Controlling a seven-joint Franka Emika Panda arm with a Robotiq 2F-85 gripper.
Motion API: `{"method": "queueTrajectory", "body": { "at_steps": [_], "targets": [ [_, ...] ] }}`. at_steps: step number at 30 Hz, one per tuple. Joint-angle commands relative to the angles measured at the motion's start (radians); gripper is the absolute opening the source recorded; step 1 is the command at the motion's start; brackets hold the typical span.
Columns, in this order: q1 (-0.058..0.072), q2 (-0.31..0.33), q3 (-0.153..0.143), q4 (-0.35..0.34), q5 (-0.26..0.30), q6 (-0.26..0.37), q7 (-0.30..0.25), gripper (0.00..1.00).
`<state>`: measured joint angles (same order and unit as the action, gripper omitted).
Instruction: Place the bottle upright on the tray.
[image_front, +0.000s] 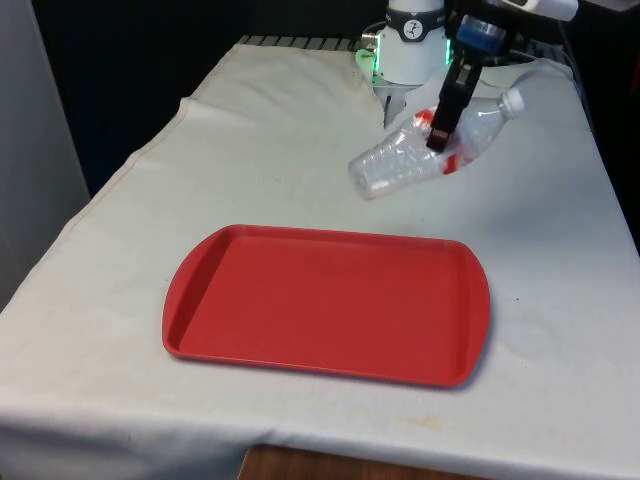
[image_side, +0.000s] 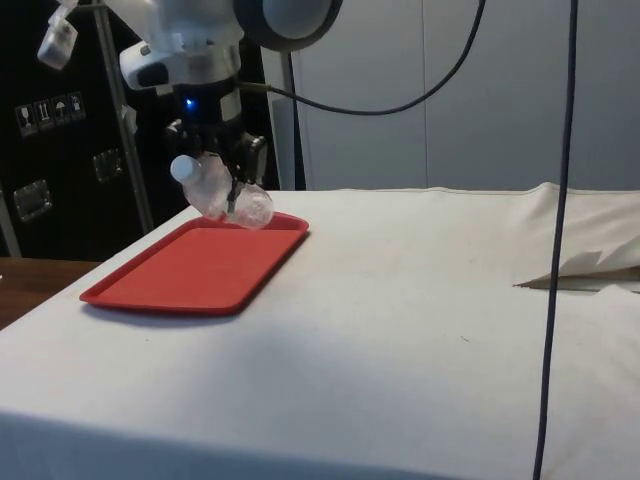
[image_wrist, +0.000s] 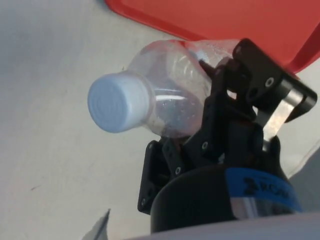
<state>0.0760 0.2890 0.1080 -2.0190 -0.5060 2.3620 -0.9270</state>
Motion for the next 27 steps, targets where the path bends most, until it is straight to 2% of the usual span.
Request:
{"method": "queueTrajectory", "body": {
  "at_steps": [1, 3, 4, 5, 13, 14, 15, 24, 25, 26, 27],
  "targets": [
    [-0.009, 0.006, 0.001, 0.007, 0.027, 0.012, -0.025, 0.00],
    [-0.010, 0.008, -0.007, 0.013, 0.053, 0.016, -0.047, 0.00],
    [-0.002, 0.004, -0.011, 0.010, 0.038, 0.004, -0.032, 0.00],
    [-0.010, 0.008, -0.011, 0.015, 0.062, 0.018, -0.055, 0.00],
    [-0.013, 0.011, -0.034, 0.030, 0.139, 0.029, -0.119, 0.00],
    [-0.005, 0.007, -0.039, 0.027, 0.127, 0.020, -0.106, 0.00],
    [-0.014, 0.011, -0.036, 0.032, 0.149, 0.029, -0.127, 0.00],
    [-0.018, 0.014, -0.060, 0.052, 0.241, 0.031, -0.204, 0.00],
    [-0.010, 0.010, -0.067, 0.048, 0.230, 0.023, -0.193, 0.00],
    [-0.018, 0.015, -0.063, 0.054, 0.249, 0.031, -0.211, 0.00],
    [-0.019, 0.016, -0.065, 0.057, 0.259, 0.031, -0.218, 0.00]
  ]
}}
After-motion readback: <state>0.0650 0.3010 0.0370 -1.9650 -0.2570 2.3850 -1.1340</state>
